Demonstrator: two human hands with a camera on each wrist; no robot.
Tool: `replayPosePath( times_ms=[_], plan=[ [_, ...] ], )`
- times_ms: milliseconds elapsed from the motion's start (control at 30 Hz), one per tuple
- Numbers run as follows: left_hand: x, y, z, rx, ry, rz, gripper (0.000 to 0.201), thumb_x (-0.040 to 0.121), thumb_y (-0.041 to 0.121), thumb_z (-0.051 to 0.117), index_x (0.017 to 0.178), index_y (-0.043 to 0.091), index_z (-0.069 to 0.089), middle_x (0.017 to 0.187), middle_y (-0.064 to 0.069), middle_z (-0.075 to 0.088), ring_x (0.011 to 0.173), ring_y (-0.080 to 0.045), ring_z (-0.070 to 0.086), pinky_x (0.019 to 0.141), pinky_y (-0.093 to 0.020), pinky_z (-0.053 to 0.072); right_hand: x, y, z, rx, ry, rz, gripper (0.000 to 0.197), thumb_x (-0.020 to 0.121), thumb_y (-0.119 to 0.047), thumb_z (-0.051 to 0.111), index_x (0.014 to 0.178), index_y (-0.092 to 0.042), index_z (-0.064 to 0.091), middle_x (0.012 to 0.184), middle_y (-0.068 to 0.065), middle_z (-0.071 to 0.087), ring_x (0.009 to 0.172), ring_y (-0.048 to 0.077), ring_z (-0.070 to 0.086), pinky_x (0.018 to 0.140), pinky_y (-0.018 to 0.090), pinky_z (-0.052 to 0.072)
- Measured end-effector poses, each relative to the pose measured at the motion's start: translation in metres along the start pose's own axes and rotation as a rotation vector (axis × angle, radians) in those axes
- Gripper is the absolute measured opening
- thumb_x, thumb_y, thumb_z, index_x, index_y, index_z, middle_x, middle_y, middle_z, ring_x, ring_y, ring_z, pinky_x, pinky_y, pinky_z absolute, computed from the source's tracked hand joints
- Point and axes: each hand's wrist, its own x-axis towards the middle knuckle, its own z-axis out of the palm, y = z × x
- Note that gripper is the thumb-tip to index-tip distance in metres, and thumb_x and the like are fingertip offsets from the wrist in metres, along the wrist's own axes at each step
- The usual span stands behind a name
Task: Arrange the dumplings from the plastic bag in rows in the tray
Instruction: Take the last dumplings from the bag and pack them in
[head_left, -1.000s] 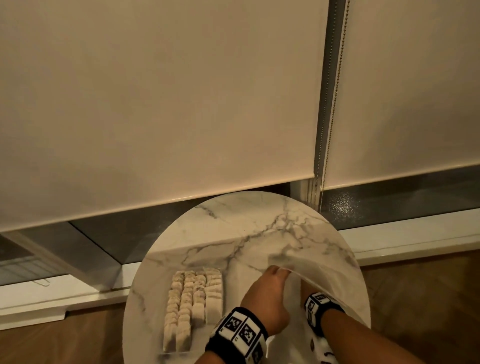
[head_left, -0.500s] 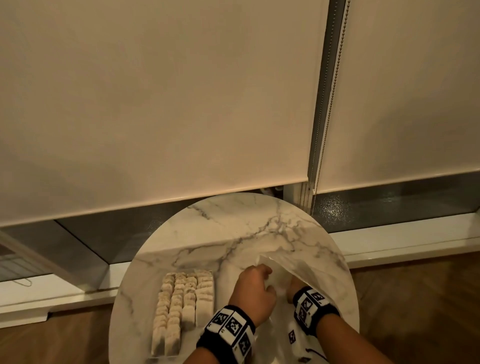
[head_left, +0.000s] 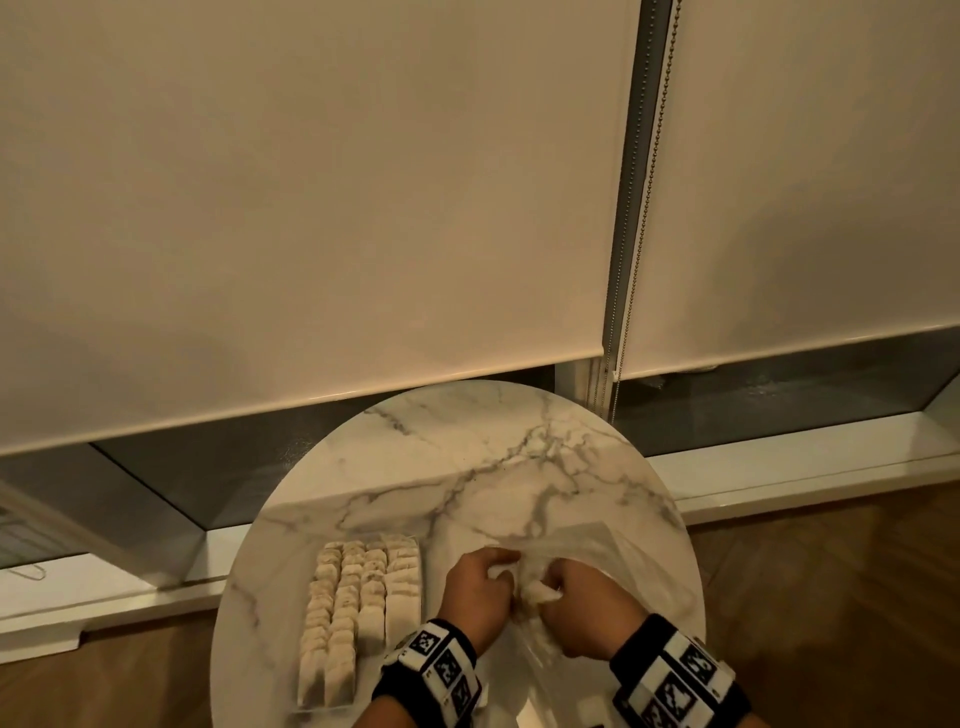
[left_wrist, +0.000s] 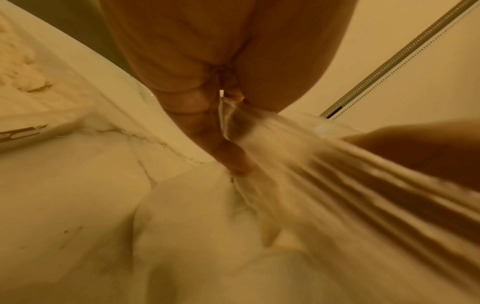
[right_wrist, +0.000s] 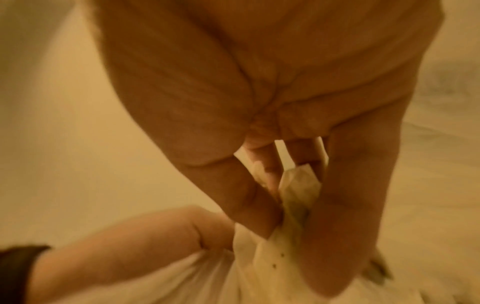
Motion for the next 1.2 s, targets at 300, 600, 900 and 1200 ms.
replayPosePath(
  times_ms=[300, 600, 900, 1200],
  plan=[
    [-0.013, -0.005, -0.005, -0.089, -0.131, 0.089, 0.043, 0.084, 0.008, 0.064, 0.120, 0.032, 0.064, 0.105, 0.007, 0.070, 0.064, -0.014, 0.063, 0.044, -0.023, 0.043, 0.016, -0.005, -0.028, 0.244, 0.021, -0.065, 0.007, 0.084, -0.001, 0.062, 0.080, -0.007, 0.065, 0.069, 0.010, 0.066, 0.058, 0.025, 0.068, 0.065, 0.045, 0.062],
    [-0.025, -0.008, 0.007, 0.194, -0.154, 0.091, 0.069, 0.073, 0.017, 0.080, 0.134, 0.020, 0.049, 0.105, -0.007, 0.067, 0.084, -0.013, 0.068, 0.070, -0.019, 0.051, 0.056, -0.028, -0.043, 0.302, 0.021, -0.062, 0.006, 0.086, 0.002, 0.064, 0.084, -0.004, 0.067, 0.077, 0.015, 0.064, 0.069, 0.027, 0.068, 0.075, 0.048, 0.062],
    [-0.022, 0.001, 0.001, 0.497, -0.254, 0.231, 0.064, 0.070, 0.016, 0.074, 0.131, 0.017, 0.053, 0.124, 0.001, 0.050, 0.115, -0.018, 0.053, 0.091, -0.019, 0.043, 0.074, -0.016, -0.046, 0.335, 0.048, 0.005, 0.010, 0.084, 0.008, 0.059, 0.087, 0.001, 0.066, 0.081, 0.021, 0.068, 0.069, 0.031, 0.069, 0.072, 0.044, 0.062],
    [-0.030, -0.022, 0.008, 0.637, -0.338, 0.213, 0.061, 0.078, 0.010, 0.068, 0.136, 0.020, 0.049, 0.135, -0.002, 0.046, 0.126, -0.021, 0.049, 0.110, -0.029, 0.039, 0.086, 0.010, -0.047, 0.370, -0.046, 0.176, 0.010, 0.080, 0.010, 0.061, 0.074, 0.002, 0.062, 0.062, 0.016, 0.057, 0.060, 0.035, 0.068, 0.075, 0.050, 0.061]
  ],
)
